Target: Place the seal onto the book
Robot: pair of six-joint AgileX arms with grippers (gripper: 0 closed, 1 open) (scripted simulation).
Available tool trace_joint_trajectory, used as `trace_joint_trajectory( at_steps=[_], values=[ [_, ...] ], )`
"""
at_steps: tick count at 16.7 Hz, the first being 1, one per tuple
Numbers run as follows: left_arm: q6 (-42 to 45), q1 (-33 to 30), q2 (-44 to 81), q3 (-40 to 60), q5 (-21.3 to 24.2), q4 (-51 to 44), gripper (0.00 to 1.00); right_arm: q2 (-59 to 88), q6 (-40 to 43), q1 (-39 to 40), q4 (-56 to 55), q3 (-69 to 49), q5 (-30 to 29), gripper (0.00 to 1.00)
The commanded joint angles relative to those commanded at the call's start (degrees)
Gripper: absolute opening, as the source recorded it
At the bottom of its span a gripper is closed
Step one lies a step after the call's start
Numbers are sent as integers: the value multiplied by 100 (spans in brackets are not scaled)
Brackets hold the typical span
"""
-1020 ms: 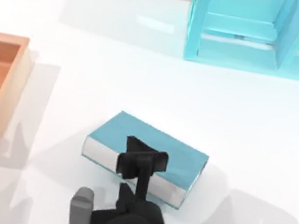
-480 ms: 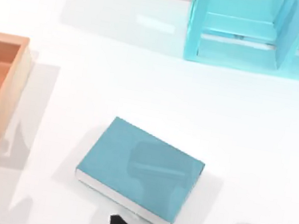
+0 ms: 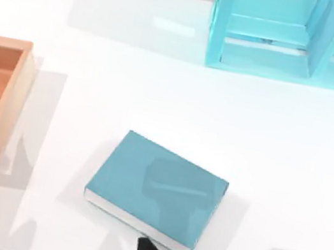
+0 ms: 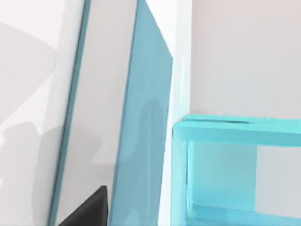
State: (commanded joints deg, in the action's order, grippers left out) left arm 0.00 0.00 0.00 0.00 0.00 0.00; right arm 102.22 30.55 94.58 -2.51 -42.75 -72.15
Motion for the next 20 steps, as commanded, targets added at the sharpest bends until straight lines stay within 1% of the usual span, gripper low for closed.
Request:
trace_joint_trajectory(
  at_steps=[2, 4, 6, 8, 12, 18, 20],
  values=[
    [0, 0, 0, 0, 0, 0, 100, -46, -20, -50, 2, 27, 38, 100],
    [0, 0, 0, 0, 0, 0, 100, -292, -114, -303, 10, 159, 233, 100],
    [0, 0, 0, 0, 0, 0, 100, -769, -271, -780, 28, 387, 595, 100],
    [0, 0, 0, 0, 0, 0, 100, -1478, -482, -1457, 53, 697, 1103, 100],
    [0, 0, 0, 0, 0, 0, 100, -3557, -1029, -3306, 124, 1506, 2450, 100],
    [0, 0, 0, 0, 0, 0, 100, -7298, -2021, -6647, 242, 2935, 4851, 100],
    [0, 0, 0, 0, 0, 0, 100, -8349, -2342, -7638, 265, 3375, 5604, 100]
  ],
)
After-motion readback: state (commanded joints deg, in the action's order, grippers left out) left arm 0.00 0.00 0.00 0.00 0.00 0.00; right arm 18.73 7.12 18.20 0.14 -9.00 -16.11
